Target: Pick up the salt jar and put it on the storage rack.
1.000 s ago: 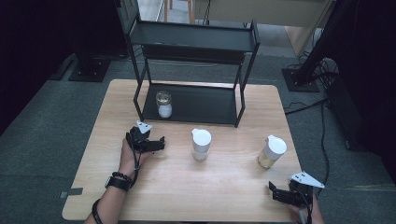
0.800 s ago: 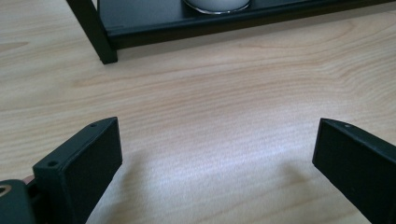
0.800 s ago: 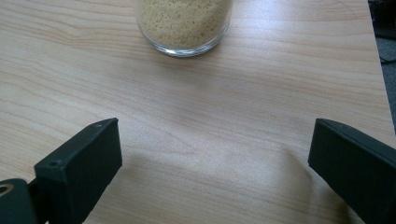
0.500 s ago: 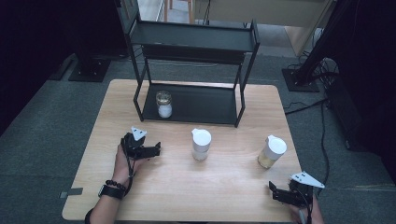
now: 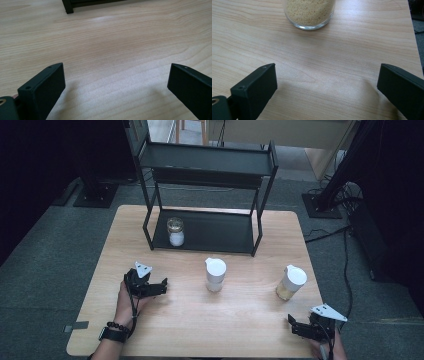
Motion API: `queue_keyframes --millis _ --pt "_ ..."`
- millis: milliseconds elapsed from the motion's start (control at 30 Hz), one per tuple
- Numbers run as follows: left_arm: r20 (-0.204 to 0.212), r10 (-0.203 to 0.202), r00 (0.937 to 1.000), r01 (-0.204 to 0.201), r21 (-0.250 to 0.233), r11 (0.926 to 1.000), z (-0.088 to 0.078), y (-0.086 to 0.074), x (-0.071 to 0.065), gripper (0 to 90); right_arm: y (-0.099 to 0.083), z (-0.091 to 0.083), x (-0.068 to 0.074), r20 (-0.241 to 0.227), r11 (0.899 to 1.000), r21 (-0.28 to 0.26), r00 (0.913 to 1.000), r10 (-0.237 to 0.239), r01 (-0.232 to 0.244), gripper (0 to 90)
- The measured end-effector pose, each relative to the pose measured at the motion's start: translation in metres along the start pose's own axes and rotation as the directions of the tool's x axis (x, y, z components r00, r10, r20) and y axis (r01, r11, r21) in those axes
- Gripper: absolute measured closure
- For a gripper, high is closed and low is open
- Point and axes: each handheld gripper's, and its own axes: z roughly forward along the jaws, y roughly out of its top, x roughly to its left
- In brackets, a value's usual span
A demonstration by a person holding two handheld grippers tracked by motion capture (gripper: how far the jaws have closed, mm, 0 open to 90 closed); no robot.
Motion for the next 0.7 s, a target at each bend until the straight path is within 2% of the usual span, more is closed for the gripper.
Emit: queue_keyframes --millis 533,700 --pt "0.0 -0.03 0.9995 0.03 -0.003 0.9995 -0.022 -0.018 0.011 1.6 0.0 0.0 0.0 0.004 1.0 -0.001 1.0 0.003 -0.003 2.4" --pt "-0.009 -0.017 0.9998 0.017 -0.003 0.9998 -0.029 -0.024 0.012 1.5 0.0 0.0 0.0 0.002 1.0 0.002 1.0 0.002 -0.002 2.4"
